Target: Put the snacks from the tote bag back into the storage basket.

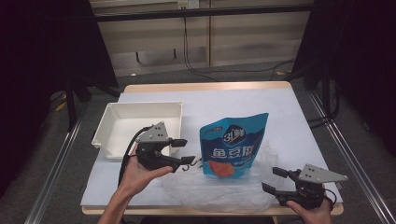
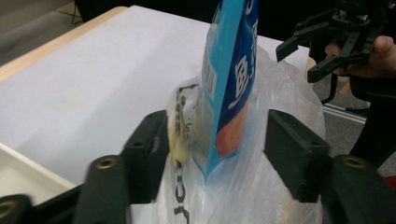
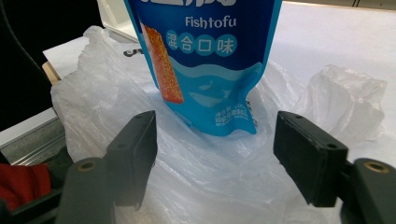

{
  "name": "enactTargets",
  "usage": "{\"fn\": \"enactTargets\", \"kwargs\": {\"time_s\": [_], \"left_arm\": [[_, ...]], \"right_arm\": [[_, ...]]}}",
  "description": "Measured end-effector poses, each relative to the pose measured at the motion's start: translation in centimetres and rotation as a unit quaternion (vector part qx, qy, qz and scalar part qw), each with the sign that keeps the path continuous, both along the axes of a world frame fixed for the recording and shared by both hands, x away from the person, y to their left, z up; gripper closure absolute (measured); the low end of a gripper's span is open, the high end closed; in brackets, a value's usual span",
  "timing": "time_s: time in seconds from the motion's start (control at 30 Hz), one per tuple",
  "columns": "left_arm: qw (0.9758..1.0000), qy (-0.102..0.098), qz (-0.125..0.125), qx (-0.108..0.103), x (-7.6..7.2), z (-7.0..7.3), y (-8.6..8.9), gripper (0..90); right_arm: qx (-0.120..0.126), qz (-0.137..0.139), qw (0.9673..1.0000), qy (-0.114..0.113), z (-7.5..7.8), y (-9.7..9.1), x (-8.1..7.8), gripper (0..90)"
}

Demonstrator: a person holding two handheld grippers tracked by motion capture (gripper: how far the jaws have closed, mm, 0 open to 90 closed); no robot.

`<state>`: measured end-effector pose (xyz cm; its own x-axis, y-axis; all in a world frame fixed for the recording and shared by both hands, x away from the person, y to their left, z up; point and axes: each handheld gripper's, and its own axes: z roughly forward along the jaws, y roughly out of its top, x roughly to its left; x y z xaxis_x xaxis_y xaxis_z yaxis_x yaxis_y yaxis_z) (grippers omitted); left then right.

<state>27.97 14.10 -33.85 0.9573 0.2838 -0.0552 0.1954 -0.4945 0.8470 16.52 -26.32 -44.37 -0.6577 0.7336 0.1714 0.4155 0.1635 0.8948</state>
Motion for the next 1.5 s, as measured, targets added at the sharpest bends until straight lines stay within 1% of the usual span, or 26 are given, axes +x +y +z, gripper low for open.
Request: {"fn": "enactTargets", "kwargs": {"time_s": [0.07,0.1,0.2,0.27,0.43,0.5,0.57,0.63,0.7,0.73,0.77,0.83,0.87,0.93,0.97,1.0,1.03,1.1,1.17,1.2,1.23,1.27,1.33,1.37,1.43,1.5], "left_arm": [[0.9999,-0.005,-0.009,0.003,0.1,0.6,-0.4,48.5],[1.0000,-0.003,-0.009,0.000,0.1,0.9,-0.7,52.1],[0.9999,-0.005,-0.006,0.009,0.3,1.4,-0.9,53.9],[0.9998,0.003,-0.017,0.006,0.6,2.5,-1.5,54.5],[0.9986,-0.001,-0.042,0.031,1.0,4.0,-2.5,58.6],[0.9986,-0.004,-0.042,0.034,1.1,4.2,-2.7,61.5],[0.9983,-0.005,-0.043,0.039,1.4,4.9,-3.2,62.6],[0.9977,-0.010,-0.052,0.042,1.5,5.5,-3.5,65.6],[0.9969,-0.018,-0.056,0.054,1.7,6.2,-4.0,66.0],[0.9969,-0.018,-0.056,0.054,1.7,6.2,-4.0,66.3],[0.9963,-0.021,-0.059,0.059,1.8,6.8,-4.4,66.4],[0.9962,-0.019,-0.062,0.057,1.9,7.2,-5.0,67.3],[0.9961,-0.016,-0.065,0.057,1.9,7.3,-5.4,67.3],[0.9939,-0.016,-0.076,0.078,2.1,7.3,-6.3,66.1],[0.9939,-0.016,-0.076,0.078,2.1,7.3,-6.3,66.0],[0.9928,-0.005,-0.082,0.087,2.4,7.2,-7.0,66.3],[0.9917,-0.007,-0.087,0.094,2.5,7.2,-7.2,66.7],[0.9914,0.001,-0.087,0.097,2.7,7.3,-7.7,68.1],[0.9909,0.004,-0.087,0.102,2.8,7.3,-7.8,69.6],[0.9905,0.011,-0.086,0.107,3.0,7.4,-8.0,70.0],[0.9898,0.011,-0.087,0.112,3.1,7.4,-8.0,71.4],[0.9902,0.014,-0.085,0.110,3.1,7.2,-8.2,71.7],[0.9883,0.021,-0.090,0.121,3.4,7.1,-8.4,71.8],[0.9874,0.020,-0.090,0.129,3.5,6.9,-8.6,71.5],[0.9868,0.020,-0.091,0.133,3.6,6.7,-8.8,72.5],[0.9849,0.026,-0.093,0.144,3.9,6.6,-8.9,77.5]], "right_arm": [[-0.003,0.000,1.0000,0.001,0.0,-0.1,0.1,27.0],[-0.005,0.001,1.0000,0.000,0.0,-0.1,0.1,26.9],[-0.004,0.001,1.0000,-0.002,0.1,-0.2,0.0,26.4],[-0.010,0.001,0.9999,-0.004,0.3,-0.3,0.0,26.4],[-0.012,0.004,0.9999,-0.001,0.3,-0.4,0.2,25.9],[-0.012,0.006,0.9999,-0.001,0.3,-0.4,0.2,25.9],[-0.012,0.007,0.9999,0.000,0.3,-0.4,0.2,26.0],[-0.013,0.007,0.9999,0.001,0.3,-0.4,0.2,26.1],[-0.016,0.007,0.9999,0.002,0.3,-0.4,0.2,26.1],[-0.016,0.007,0.9998,0.002,0.2,-0.4,0.3,26.1],[-0.016,0.007,0.9998,0.003,0.2,-0.4,0.3,26.1],[-0.017,0.007,0.9998,0.002,0.2,-0.4,0.3,26.2],[-0.018,0.009,0.9998,0.003,0.2,-0.3,0.3,26.1],[-0.022,0.011,0.9997,0.003,0.2,-0.1,0.3,26.1],[-0.022,0.011,0.9997,0.003,0.2,-0.1,0.3,26.1],[-0.025,0.014,0.9996,0.003,0.2,0.0,0.3,26.1],[-0.026,0.017,0.9995,0.003,0.2,0.1,0.3,26.1],[-0.027,0.018,0.9995,0.003,0.2,0.2,0.2,26.0],[-0.025,0.020,0.9995,0.003,0.2,0.1,0.2,26.0],[-0.026,0.020,0.9995,0.004,0.2,0.1,0.2,26.0],[-0.026,0.021,0.9994,0.004,0.2,0.1,0.3,26.0],[-0.027,0.021,0.9994,0.007,0.1,0.1,0.3,26.0],[-0.030,0.023,0.9993,0.009,0.1,0.2,0.4,26.0],[-0.030,0.024,0.9992,0.009,0.1,0.3,0.4,26.0],[-0.031,0.024,0.9992,0.009,0.1,0.4,0.4,26.0],[-0.030,0.024,0.9992,0.008,0.1,0.3,0.4,26.0]]}}
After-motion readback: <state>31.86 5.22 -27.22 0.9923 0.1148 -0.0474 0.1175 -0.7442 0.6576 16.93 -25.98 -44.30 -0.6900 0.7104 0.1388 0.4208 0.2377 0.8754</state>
